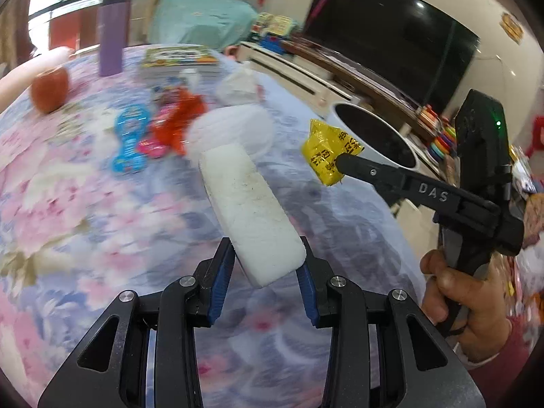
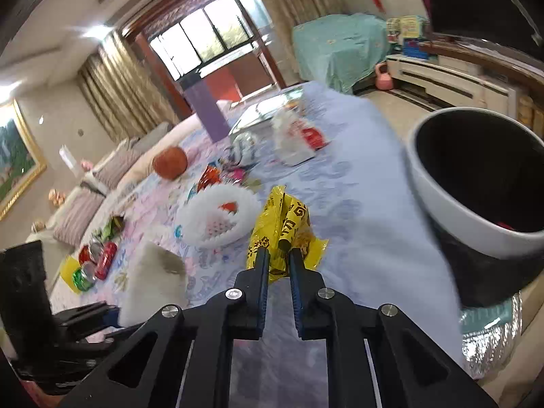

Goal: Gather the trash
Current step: 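Lift the foam block and yellow wrapper toward the trash bin, then carry the foam block and yellow wrapper over the bin opening with both tools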

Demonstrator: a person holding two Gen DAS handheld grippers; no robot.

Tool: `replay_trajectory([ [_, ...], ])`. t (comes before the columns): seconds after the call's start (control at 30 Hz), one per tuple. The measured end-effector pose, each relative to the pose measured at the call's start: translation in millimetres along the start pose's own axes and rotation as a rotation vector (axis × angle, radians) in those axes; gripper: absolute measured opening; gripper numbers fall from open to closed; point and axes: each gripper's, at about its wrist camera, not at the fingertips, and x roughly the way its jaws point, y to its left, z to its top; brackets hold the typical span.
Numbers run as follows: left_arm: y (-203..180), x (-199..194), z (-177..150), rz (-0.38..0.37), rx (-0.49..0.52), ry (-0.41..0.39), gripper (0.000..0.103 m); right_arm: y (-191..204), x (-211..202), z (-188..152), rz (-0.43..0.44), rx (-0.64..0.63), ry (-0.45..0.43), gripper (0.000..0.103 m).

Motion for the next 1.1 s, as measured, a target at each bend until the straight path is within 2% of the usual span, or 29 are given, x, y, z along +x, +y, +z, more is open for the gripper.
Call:
replay_trajectory([
  [0.17, -30, 14, 12, -0.063, 0.058, 0.019, 0.035, -24, -28, 1, -0.034, 0.046, -0.038, 0.011],
  [0.57, -86, 38, 35, -0.149, 0.168, 0.038, 0.035, -76, -70, 10, -0.097, 0.137, -0.121, 0.011],
  [1.1, -132, 74, 72, -0.188, 0.238, 0.058, 0.035, -122, -94, 24, -0.154, 0.197, -0.179, 0.011],
])
